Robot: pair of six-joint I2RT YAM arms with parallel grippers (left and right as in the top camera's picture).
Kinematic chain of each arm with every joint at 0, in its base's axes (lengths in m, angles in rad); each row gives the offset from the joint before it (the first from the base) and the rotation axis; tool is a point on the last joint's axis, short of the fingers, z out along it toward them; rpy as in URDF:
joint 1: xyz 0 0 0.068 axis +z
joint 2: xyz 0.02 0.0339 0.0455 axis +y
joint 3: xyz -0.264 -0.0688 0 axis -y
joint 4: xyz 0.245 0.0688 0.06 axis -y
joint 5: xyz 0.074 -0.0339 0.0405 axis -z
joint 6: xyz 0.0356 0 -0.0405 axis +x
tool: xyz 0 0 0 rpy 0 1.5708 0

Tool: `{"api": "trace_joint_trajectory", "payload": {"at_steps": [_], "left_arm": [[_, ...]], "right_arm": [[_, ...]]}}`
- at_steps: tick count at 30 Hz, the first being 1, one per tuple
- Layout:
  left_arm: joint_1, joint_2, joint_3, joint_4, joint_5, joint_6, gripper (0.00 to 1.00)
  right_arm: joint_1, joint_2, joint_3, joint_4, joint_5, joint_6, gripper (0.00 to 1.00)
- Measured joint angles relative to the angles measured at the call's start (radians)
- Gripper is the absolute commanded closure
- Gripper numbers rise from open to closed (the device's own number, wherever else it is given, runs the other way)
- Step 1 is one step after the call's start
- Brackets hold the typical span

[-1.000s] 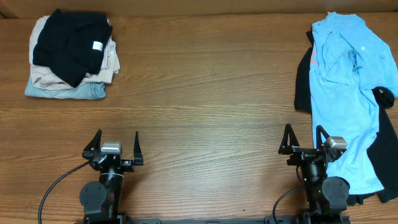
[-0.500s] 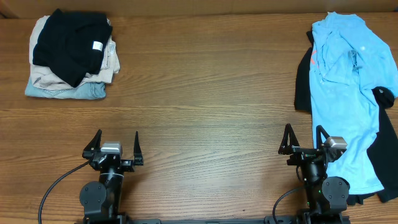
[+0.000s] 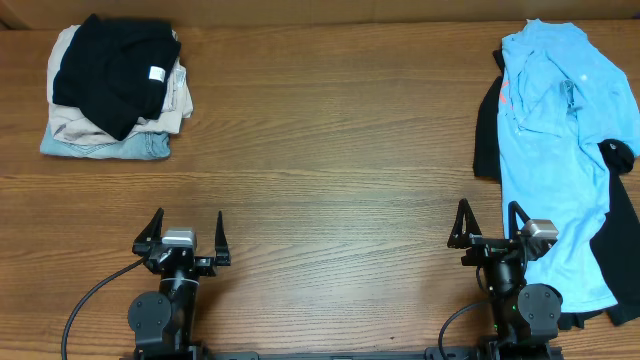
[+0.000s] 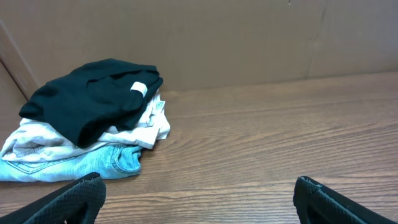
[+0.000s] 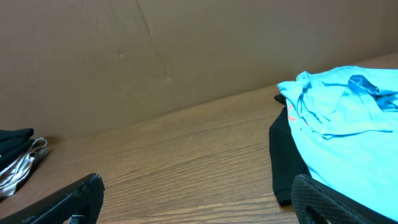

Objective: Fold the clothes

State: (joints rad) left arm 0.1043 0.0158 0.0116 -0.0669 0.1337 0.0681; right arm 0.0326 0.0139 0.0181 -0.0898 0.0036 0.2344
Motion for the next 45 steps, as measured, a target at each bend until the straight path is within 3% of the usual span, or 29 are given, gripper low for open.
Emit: {"api": "trace_joint_trajectory", "payload": {"at_steps": [31,45], "left_arm": [[0.000,0.000,0.000,-0.004,-0.042,0.005,0.00],[0.000,0.000,0.000,0.009,-0.022,-0.015,0.00]], "right_arm": [[0.000,0.000,0.000,0.002,0.000,0.000,0.00],[0.000,0.000,0.001,0.082,-0.011,-0.001,0.00]]}}
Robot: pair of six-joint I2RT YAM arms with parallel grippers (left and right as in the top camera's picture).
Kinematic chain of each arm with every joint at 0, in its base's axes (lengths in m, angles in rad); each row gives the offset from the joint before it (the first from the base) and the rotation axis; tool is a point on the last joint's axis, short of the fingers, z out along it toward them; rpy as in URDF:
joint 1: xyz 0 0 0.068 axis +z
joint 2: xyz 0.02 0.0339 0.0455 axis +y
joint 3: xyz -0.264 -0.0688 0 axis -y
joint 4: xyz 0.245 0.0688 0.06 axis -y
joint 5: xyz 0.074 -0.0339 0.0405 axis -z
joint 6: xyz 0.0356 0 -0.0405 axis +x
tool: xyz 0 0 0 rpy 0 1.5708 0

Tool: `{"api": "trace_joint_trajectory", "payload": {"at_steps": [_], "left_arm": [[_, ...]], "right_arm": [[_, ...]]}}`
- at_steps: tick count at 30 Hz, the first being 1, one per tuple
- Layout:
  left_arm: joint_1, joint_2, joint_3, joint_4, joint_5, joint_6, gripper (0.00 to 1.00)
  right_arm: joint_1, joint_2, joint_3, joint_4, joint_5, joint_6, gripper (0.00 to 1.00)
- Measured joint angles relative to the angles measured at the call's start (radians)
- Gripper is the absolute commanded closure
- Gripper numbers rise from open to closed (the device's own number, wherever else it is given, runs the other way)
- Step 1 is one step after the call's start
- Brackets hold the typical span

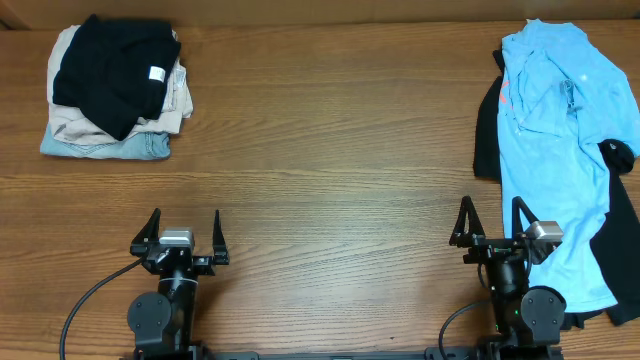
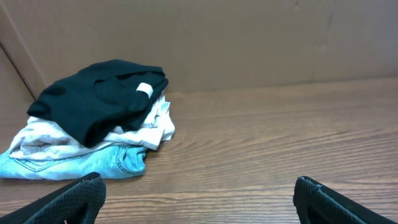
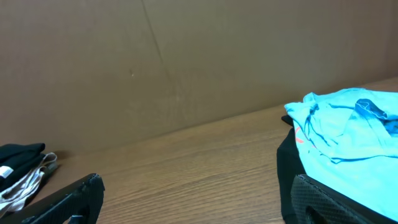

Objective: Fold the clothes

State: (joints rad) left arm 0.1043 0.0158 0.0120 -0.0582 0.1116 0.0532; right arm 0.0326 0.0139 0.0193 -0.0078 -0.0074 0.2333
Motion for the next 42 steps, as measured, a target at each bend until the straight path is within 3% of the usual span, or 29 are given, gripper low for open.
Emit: {"api": "trace_joint_trajectory", "payload": {"at_steps": [5,11,19,32,36,42], "left_arm": [[0.000,0.003,0.047,-0.005,0.000,-0.014,0.00],[0.000,0.122,0.250,-0.008,-0.004,-0.024,0.00],[0.000,0.519,0.615,-0.156,-0.004,-0.026,0.00],[0.000,1.134,1.227,-0.613,0.005,-0.025,0.00],[0.000,1.290,1.333,-0.676,0.008,-0.025,0.00],[0.000,1.485,1.350,-0.680,0.008,-0.025,0.00]], "right_arm": [[0.000,0.014,0.063,-0.008,-0.005,-0.014,0.00],[0.000,0.137,0.286,-0.043,-0.012,-0.074,0.00],[0.000,0.500,0.707,-0.324,-0.012,-0.137,0.00],[-0.008,1.174,1.359,-0.806,-0.015,-0.155,0.00],[-0.014,1.349,1.461,-0.857,-0.023,-0.156,0.00],[-0.019,1.524,1.471,-0.814,-0.017,-0.156,0.00]]}}
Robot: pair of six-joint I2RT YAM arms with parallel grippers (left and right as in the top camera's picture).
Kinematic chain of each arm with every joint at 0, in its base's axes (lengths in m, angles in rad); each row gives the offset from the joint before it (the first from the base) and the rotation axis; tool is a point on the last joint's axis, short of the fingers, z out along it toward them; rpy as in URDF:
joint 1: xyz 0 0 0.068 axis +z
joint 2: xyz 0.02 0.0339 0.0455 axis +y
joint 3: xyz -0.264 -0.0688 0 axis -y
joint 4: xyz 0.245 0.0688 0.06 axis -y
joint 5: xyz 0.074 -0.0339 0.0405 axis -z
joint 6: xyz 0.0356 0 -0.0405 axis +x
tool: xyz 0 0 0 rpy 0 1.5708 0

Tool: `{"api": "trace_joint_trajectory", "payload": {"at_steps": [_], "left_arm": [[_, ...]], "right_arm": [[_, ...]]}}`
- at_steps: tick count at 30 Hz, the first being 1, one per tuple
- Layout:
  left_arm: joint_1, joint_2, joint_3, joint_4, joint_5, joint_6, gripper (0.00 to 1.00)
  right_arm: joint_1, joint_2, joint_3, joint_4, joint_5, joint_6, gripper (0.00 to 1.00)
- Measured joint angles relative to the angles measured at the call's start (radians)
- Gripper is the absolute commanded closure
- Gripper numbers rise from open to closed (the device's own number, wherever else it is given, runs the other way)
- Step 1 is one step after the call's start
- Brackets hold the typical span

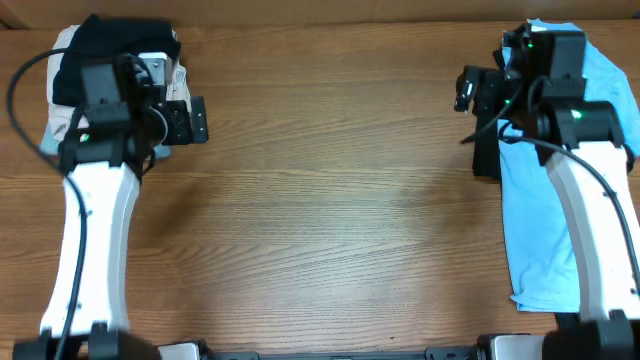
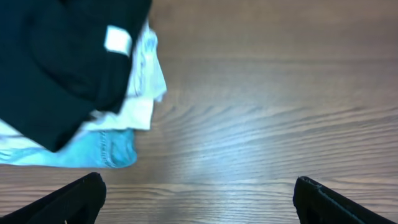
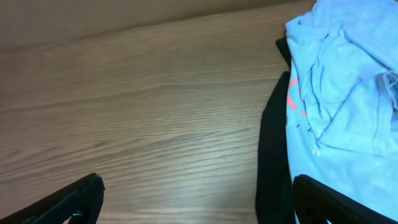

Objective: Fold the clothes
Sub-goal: 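Reach the right gripper to the light-blue T-shirt and grasp it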

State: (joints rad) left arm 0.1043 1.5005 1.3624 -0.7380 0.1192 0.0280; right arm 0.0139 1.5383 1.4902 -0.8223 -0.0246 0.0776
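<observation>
A light-blue shirt (image 1: pixel 555 170) lies spread at the right of the table over a black garment (image 1: pixel 487 140); the right wrist view shows the shirt (image 3: pixel 348 93) and the black garment (image 3: pixel 273 155) too. My right gripper (image 1: pixel 478 92) hangs open over the wood just left of the black garment's edge, nothing between its fingers (image 3: pixel 196 185). At the far left sits a folded stack (image 1: pixel 110 60), black on top, then white, then denim. My left gripper (image 1: pixel 183 122) is open and empty beside the stack's right side, the stack (image 2: pixel 62 68) at its upper left.
Brown wooden table (image 1: pixel 320 200) with a cardboard wall along its far edge. Bare wood (image 2: pixel 261 112) lies between the stack and the shirt. The shirt's lower hem (image 1: pixel 545 290) reaches toward the near right edge.
Both arms have left the table's near edge and now reach far out: the left gripper beside the folded stack, the right gripper by the blue shirt's left edge. Both stay open.
Both grippers first stood open and empty at the near edge, facing the back wall. At the second moment they were nearly unchanged, slightly turned. Now each is out over the far half of the table, looking down at its pile; the clothes lie as before.
</observation>
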Motion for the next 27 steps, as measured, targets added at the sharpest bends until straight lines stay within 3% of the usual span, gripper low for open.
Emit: {"api": "trace_joint_trajectory", "payload": {"at_steps": [6,17,27], "left_arm": [[0.000,0.130,0.000,0.046,0.031,0.000,0.00],[0.000,0.150,0.000,0.055,0.056,0.000,0.00],[0.000,0.151,0.000,0.054,0.058,0.000,0.00]], "right_arm": [[-0.087,0.098,0.001,0.141,0.006,0.000,0.07],[-0.359,0.302,0.002,0.250,0.016,0.001,0.20],[-0.433,0.460,0.002,0.298,0.018,0.002,0.33]]}}
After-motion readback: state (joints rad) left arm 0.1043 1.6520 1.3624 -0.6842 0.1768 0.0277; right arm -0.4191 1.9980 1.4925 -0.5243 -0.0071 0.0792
